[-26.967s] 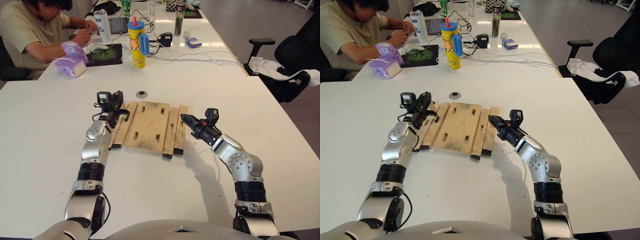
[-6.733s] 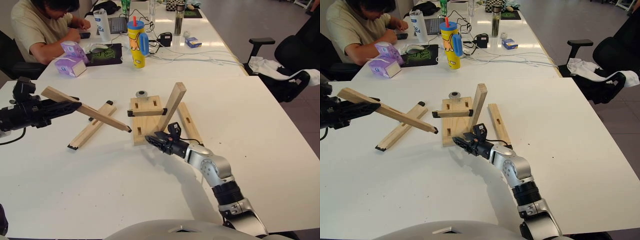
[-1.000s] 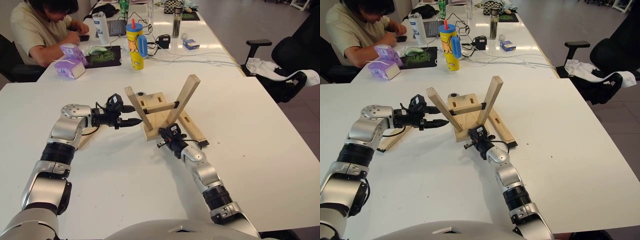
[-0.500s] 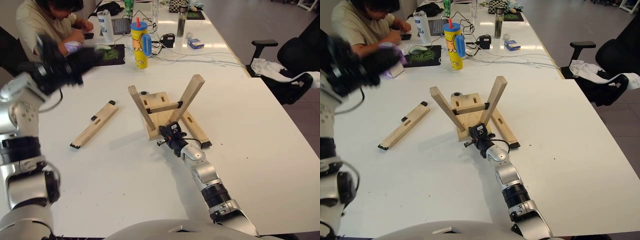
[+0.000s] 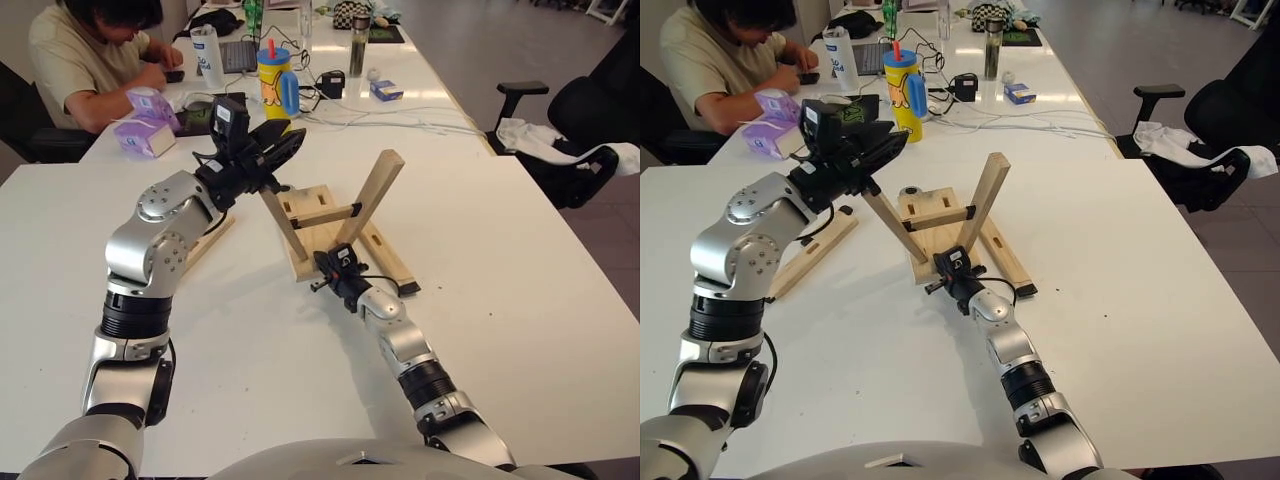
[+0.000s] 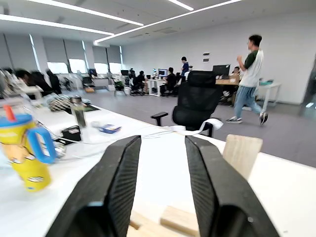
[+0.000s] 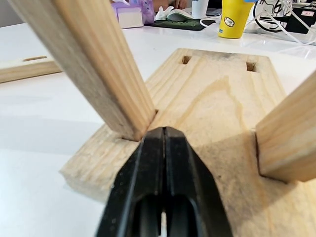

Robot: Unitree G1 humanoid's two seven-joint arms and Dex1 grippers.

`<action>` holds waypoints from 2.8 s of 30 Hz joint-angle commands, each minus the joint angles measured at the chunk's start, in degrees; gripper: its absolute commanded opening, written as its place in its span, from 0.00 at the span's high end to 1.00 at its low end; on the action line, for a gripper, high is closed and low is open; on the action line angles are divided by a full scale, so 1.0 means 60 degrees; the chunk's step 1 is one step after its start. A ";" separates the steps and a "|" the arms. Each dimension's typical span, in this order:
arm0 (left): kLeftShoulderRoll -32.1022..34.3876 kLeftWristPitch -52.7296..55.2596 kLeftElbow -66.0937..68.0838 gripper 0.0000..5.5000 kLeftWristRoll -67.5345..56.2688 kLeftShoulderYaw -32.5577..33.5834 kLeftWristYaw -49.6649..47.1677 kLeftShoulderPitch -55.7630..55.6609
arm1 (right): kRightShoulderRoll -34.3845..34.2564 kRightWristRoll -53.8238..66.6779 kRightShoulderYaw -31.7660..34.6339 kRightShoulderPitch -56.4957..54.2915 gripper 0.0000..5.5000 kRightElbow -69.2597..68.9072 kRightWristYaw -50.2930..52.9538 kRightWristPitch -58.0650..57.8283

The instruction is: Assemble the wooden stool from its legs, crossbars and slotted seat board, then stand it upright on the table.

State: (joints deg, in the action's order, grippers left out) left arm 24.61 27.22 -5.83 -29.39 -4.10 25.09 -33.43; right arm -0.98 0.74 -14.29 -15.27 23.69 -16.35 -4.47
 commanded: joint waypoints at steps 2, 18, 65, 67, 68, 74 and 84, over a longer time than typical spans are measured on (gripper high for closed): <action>-0.0620 -0.0991 0.0457 0.70 0.0245 0.1178 -0.0838 -0.1267 | 0.0196 -0.0371 -0.0157 0.0604 1.00 0.1235 0.0039 -0.1236; -0.1945 -0.1142 0.0761 0.70 0.2035 -0.0501 -0.2920 0.1467 | 0.0135 -0.0300 -0.0085 0.0242 1.00 0.1429 -0.0035 -0.1294; -0.2665 -0.0152 -0.3896 0.99 0.5571 0.1103 -0.4786 0.4729 | 0.1229 0.1433 0.3770 -0.0001 1.00 -0.6584 0.1963 -0.3069; -0.2359 -0.0020 -0.3246 0.99 0.5921 -0.0403 -0.3815 0.4294 | 0.0993 0.1338 0.2331 -0.0531 1.00 -0.6265 0.1174 -0.3063; -0.2308 0.0174 -0.2877 0.99 0.6135 -0.1070 -0.3493 0.4054 | 0.0758 0.1298 0.1105 -0.0767 1.00 -0.5940 0.0539 -0.3424; -0.1894 0.0855 -0.2307 0.99 0.6634 -0.1029 -0.3251 0.3879 | 0.1124 0.0916 -0.1058 -0.0042 1.00 -0.5657 -0.0518 -0.4160; 0.0864 -0.0045 -0.0336 0.99 0.6133 0.1390 -0.1545 0.4184 | 0.2053 0.0707 0.0631 -0.1010 1.00 -0.3279 -0.0701 -0.2807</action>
State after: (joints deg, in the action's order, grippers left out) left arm 25.29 29.50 -12.72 8.45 2.30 12.13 -6.03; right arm 12.51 5.31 -11.52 -17.24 0.43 -20.88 -24.62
